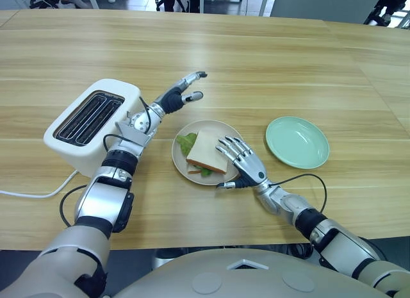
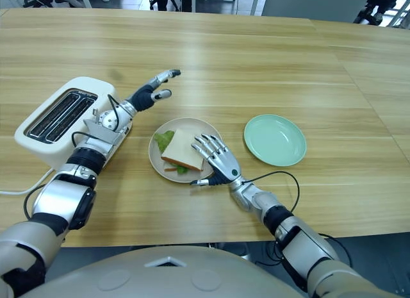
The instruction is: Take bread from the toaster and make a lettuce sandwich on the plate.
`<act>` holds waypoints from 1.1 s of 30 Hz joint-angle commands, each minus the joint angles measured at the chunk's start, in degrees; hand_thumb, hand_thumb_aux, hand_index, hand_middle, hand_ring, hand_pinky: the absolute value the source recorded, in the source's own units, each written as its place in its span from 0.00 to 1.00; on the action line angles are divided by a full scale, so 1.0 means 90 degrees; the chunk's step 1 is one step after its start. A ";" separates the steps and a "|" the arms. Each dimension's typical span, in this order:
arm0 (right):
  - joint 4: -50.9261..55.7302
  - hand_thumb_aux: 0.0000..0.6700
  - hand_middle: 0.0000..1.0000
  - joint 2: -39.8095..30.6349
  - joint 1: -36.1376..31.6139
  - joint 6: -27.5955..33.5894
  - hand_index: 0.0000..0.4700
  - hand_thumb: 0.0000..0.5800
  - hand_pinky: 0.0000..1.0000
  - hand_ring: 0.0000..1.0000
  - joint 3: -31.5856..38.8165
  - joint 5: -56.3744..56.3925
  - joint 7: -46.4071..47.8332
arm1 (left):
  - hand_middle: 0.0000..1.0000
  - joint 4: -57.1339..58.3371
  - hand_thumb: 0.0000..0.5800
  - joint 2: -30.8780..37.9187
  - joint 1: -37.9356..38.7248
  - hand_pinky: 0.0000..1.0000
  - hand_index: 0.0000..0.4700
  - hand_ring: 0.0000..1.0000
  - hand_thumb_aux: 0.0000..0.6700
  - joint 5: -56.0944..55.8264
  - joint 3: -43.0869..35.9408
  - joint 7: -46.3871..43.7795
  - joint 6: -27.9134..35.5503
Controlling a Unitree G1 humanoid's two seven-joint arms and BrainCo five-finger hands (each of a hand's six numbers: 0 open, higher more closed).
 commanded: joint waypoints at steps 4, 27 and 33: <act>-0.2082 0.35 0.00 -0.0366 0.0638 -0.1734 0.35 0.58 0.00 0.00 -0.1038 0.2316 0.1276 | 0.45 -0.1798 0.93 0.0106 0.0975 0.45 0.72 0.45 0.74 -0.2472 0.0000 -0.2195 -0.0381; -0.3948 1.00 1.00 -0.2177 0.2143 -0.2446 0.98 1.00 1.00 1.00 -0.0234 0.6988 0.8948 | 1.00 -0.3704 1.00 0.1527 0.3628 1.00 0.98 1.00 1.00 -0.3089 -0.1345 -0.6764 0.0346; -0.2903 1.00 1.00 -0.1725 0.1989 -0.1887 0.98 1.00 1.00 1.00 -0.0632 0.5781 0.9002 | 1.00 -0.3004 1.00 0.1088 0.3421 1.00 0.98 1.00 1.00 -0.2347 -0.1402 -0.6245 0.0074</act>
